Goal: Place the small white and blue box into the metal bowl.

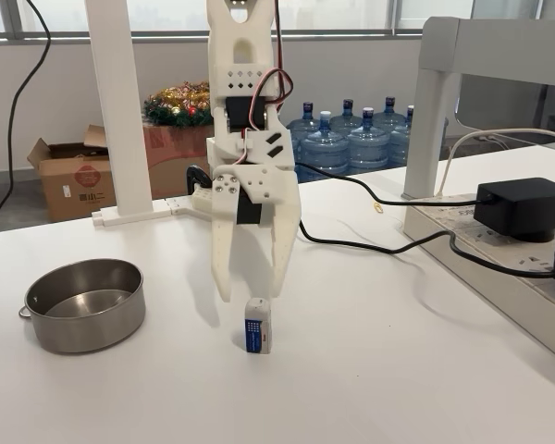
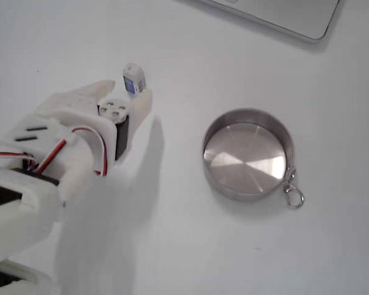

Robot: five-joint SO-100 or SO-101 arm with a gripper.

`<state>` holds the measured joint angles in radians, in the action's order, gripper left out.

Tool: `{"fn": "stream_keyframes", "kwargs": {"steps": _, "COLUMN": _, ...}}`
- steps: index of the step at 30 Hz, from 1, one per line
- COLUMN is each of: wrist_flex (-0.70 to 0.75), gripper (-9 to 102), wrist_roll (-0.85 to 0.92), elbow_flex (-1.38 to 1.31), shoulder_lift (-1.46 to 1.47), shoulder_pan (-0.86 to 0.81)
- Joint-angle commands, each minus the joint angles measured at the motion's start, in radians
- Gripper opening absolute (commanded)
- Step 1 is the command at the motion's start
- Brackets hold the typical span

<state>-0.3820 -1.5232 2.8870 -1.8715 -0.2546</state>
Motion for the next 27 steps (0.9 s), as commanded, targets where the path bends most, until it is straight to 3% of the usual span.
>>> {"fn": "stream_keyframes", "kwargs": {"steps": 1, "wrist_flex": -0.014, "gripper": 18, "wrist_roll": -0.005, "elbow_flex": -0.032, "shoulder_lift": 0.008, "shoulder_pan": -0.005}}
{"fn": "stream_keyframes", "kwargs": {"steps": 4, "wrist_flex": -0.021, "gripper": 18, "wrist_roll": -0.006, "elbow_flex": -0.034, "shoulder_lift": 0.021, "shoulder_pan": -0.002}}
{"fn": "stream_keyframes", "kwargs": {"steps": 11, "wrist_flex": -0.189, "gripper": 18, "wrist_roll": -0.006, "elbow_flex": -0.032, "shoulder_lift": 0.130, "shoulder_pan": 0.002}}
{"fn": "stream_keyframes", "kwargs": {"steps": 27, "wrist_flex": -0.213, "gripper": 18, "wrist_roll": -0.005, "elbow_flex": -0.071, "shoulder_lift": 0.166, "shoulder_pan": 0.028}}
